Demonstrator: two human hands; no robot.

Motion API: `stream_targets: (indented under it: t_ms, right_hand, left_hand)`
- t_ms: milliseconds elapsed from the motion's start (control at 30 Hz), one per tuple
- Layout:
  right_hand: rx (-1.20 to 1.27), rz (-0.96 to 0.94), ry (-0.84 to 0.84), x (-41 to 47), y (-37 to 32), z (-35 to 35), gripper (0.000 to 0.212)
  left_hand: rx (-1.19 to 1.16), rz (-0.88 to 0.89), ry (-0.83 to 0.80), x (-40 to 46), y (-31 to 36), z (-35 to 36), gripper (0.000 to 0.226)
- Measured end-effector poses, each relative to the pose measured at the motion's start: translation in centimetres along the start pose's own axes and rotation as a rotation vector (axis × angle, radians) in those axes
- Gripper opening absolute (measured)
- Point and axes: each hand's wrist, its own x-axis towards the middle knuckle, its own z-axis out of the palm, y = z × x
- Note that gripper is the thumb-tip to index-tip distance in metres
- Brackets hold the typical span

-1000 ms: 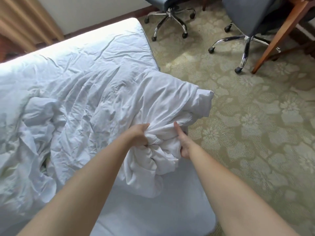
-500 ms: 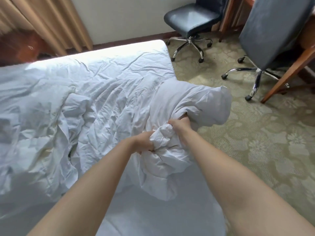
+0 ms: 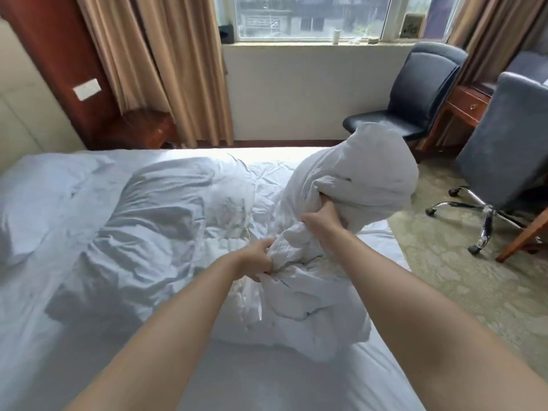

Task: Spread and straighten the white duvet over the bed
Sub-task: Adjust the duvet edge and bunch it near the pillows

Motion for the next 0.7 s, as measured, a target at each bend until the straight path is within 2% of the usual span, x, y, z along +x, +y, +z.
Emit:
stream_targets:
  t_ms: [67, 167, 267, 433, 567, 700]
  right_hand:
    - [-0.076, -0.028, 0.016, -1.1, -1.8, 2.6, 0.068]
    - [-0.154, -0.078, 0.015, -1.6, -5.4, 5.5, 0.061]
    - [-0.22, -0.133, 0.007, -0.9, -10.1, 8.1, 0.063]
    - [-0.328, -0.278, -0.071, 0.2, -19.3, 14.6, 0.044]
    - [-0.436, -0.408, -0.159, -0.4, -26.3, 22.6, 0.037]
    - [-0.481, -0.482, -0.186, -0.6, -29.4, 33.3, 0.033]
  left_hand:
    - [-0.033, 0.012, 0.007, -1.7, -1.6, -2.1, 0.045]
    - [-0.114, 0.034, 0.047, -2.7, -3.2, -5.3, 0.054]
    - [-0.209, 0.06, 0.092, -3.1, -3.9, -10.2, 0.05]
    - [-0.284, 0.078, 0.199, -5.6, -5.1, -20.1, 0.048]
    - [-0.334, 0.046, 0.24, -8.2, -9.7, -29.3, 0.057]
    - [-0.451, -0.01, 0.263, -9.6, -16.4, -36.0, 0.057]
